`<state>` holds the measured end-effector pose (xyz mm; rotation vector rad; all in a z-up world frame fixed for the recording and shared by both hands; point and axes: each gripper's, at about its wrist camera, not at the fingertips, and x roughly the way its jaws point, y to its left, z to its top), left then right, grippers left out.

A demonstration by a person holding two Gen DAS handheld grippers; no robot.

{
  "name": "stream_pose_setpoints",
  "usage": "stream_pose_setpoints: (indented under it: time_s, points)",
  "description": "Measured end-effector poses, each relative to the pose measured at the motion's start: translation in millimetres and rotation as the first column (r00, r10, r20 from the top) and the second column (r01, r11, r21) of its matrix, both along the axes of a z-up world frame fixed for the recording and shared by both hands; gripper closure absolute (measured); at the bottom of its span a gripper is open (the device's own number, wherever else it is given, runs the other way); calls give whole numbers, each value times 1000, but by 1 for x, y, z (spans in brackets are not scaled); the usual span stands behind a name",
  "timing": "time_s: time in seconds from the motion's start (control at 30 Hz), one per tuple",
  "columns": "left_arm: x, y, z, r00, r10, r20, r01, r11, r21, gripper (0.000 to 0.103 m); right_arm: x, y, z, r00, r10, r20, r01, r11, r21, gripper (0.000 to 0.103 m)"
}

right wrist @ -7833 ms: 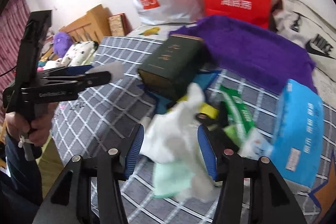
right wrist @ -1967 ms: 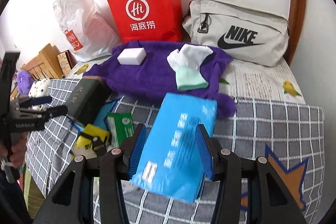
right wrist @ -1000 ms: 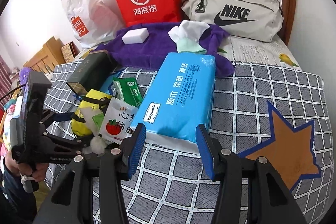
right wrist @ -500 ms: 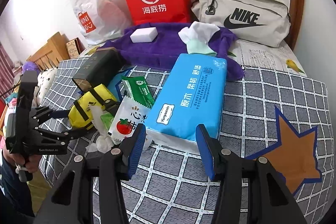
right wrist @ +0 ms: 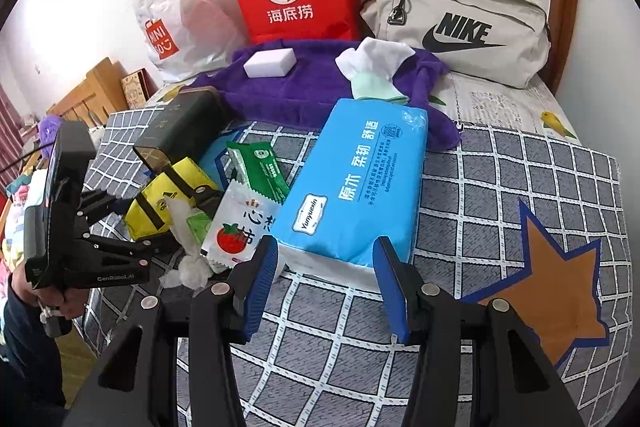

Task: Organize soft objects
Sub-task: 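Grasp the yellow pouch with the left tool while the right tool grasps the tomato snack packet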

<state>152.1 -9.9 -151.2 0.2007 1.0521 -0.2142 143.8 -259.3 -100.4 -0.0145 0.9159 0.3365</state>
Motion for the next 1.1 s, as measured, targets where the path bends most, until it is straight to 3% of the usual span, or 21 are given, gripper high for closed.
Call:
stream_pose_setpoints:
  time_s: [0.47, 0.63, 0.77, 0.93, 1.1]
  points:
    - [-33, 34, 9, 996, 83, 28, -83, 996, -16, 38, -17, 57, -4, 989, 149, 7, -149, 989, -13, 54]
    - [-37, 43, 8, 995, 94, 30, -93, 995, -37, 38, -21, 84, -14, 980, 195, 24, -193, 978, -82, 54]
    - [-36, 50, 5, 994, 110, 23, -109, 992, -57, 38, -14, 96, -21, 984, 173, 40, -166, 976, -139, 54]
    - [-34, 58, 2, 992, 124, 15, -123, 989, -85, 38, -2, 102, -32, 991, 128, 38, -115, 964, -240, 75]
    - [-32, 61, -1, 992, 125, 6, -124, 988, -93, 38, -2, 102, -32, 992, 115, 60, -93, 953, -288, 86]
